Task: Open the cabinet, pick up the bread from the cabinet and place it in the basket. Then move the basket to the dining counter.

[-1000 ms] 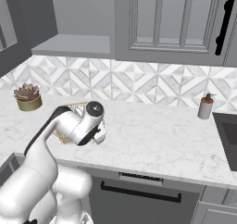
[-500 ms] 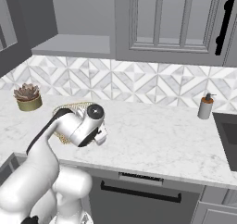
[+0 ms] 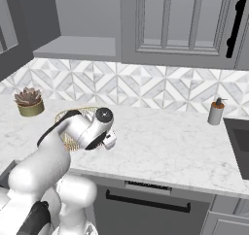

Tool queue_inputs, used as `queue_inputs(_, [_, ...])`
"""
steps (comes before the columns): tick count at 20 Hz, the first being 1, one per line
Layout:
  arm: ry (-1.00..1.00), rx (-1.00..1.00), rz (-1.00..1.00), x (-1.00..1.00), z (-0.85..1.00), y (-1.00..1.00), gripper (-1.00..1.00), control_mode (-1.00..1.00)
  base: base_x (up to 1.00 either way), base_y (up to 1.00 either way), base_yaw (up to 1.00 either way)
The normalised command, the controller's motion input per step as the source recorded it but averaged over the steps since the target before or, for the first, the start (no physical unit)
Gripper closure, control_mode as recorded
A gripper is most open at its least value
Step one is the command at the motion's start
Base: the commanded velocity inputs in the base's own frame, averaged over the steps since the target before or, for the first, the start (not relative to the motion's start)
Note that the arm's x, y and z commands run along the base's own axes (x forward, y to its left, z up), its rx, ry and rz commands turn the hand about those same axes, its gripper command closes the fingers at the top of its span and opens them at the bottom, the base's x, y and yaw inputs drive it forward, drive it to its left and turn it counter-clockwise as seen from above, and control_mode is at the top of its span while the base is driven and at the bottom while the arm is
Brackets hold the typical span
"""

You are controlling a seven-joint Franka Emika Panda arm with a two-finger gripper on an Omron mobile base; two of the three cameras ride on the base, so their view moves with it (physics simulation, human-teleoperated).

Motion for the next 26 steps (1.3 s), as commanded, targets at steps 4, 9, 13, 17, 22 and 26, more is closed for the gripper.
queue_inputs(4, [0.03, 0.0, 0.0, 0.14, -0.19, -0.08, -1.0, -1.0, 0.0, 0.0, 0.0])
queue_inputs(9, [0.04, 0.0, 0.0, 0.07, -0.17, 0.0, -1.0, -1.0, 0.0, 0.0, 0.0])
queue_inputs(13, [0.04, 0.0, 0.0, 0.15, -0.21, 0.0, -1.0, -1.0, 0.0, 0.0, 0.0])
queue_inputs(17, [0.04, 0.0, 0.0, 0.14, -0.23, 0.0, -1.0, -1.0, 0.0, 0.0, 0.0])
queue_inputs(22, [0.01, 0.0, 0.0, 0.08, -0.22, 0.07, -1.0, -1.0, 0.0, 0.0, 0.0])
queue_inputs(26, [0.0, 0.0, 0.0, 0.07, -0.18, 0.12, -1.0, -1.0, 0.0, 0.0, 0.0])
